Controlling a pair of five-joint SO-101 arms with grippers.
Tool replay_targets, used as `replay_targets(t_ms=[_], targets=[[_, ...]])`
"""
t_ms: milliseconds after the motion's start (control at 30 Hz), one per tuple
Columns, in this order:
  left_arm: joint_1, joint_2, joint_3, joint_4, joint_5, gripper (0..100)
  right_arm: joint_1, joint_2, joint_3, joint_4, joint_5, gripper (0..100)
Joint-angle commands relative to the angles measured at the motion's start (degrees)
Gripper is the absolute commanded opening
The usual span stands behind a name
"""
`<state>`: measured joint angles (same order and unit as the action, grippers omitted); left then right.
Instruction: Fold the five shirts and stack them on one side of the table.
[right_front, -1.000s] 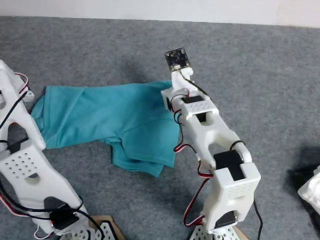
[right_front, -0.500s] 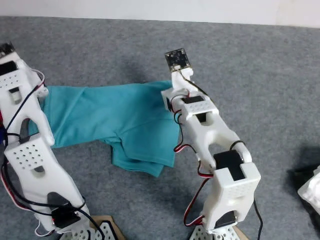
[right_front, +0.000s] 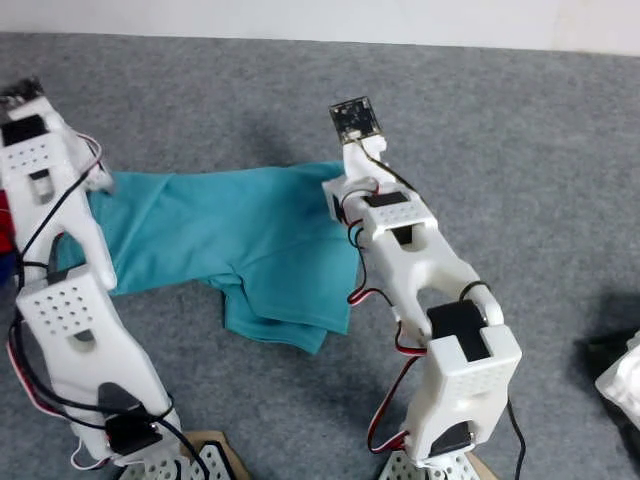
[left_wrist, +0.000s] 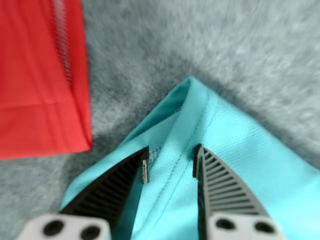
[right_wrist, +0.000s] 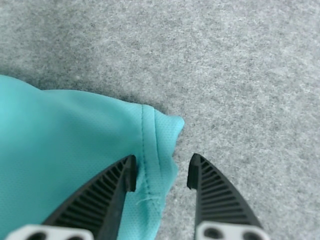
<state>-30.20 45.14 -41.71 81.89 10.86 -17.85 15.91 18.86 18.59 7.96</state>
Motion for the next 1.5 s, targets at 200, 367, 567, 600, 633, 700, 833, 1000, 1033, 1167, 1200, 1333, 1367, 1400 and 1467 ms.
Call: replay_targets(t_ms=[200,367,567,600,633,700,833,1000,1033,1167,1200,1333,1367,1400,1467], targets=[[1.45,4.44,-2.24,-11.34,1.05,15,0.48,-3.91,-0.40,0.22,0.88,17.0],[2.59,4.35,-2.33,-16.79,8.18,0,0.48,-3.82,-0.40,0.22,0.88,17.0],[5.23,4.53,-2.33,-21.10,8.26,1,0.48,-3.82,-0.40,0.22,0.88,17.0],[5.32,4.44,-2.33,-21.71,8.26,1,0.48,-3.82,-0.40,0.22,0.88,17.0],[5.67,4.44,-2.33,-22.42,8.35,1,0.48,-3.82,-0.40,0.22,0.88,17.0],[5.93,4.44,-2.33,-23.65,8.35,1,0.57,-3.82,-0.48,0.22,0.88,17.0],[4.70,4.53,-2.33,-27.52,14.42,1,0.66,-3.82,-0.48,0.22,0.88,17.0],[1.45,4.35,-2.33,-35.43,25.76,1,0.66,-3.82,-0.48,0.22,0.88,17.0],[1.19,4.35,-2.33,-36.57,26.81,1,0.66,-3.82,-0.48,0.22,0.88,17.0],[1.19,4.26,-2.33,-39.65,28.48,1,0.66,-3.74,-0.48,0.22,0.88,17.0],[1.63,4.26,-2.42,-39.65,28.48,1,0.57,-3.74,-0.48,0.22,0.88,17.0],[3.74,3.21,-3.91,-37.19,28.31,1,0.48,-3.65,-0.48,0.22,0.88,17.0],[3.91,3.12,-4.09,-35.69,28.22,1,0.48,-3.65,-0.48,0.22,0.88,17.0],[4.00,3.03,-4.09,-34.37,28.22,1,0.48,-3.65,-0.48,0.22,0.88,17.0],[3.74,3.03,-4.09,-31.82,26.81,1,0.31,-3.65,-0.40,0.22,0.88,17.0]])
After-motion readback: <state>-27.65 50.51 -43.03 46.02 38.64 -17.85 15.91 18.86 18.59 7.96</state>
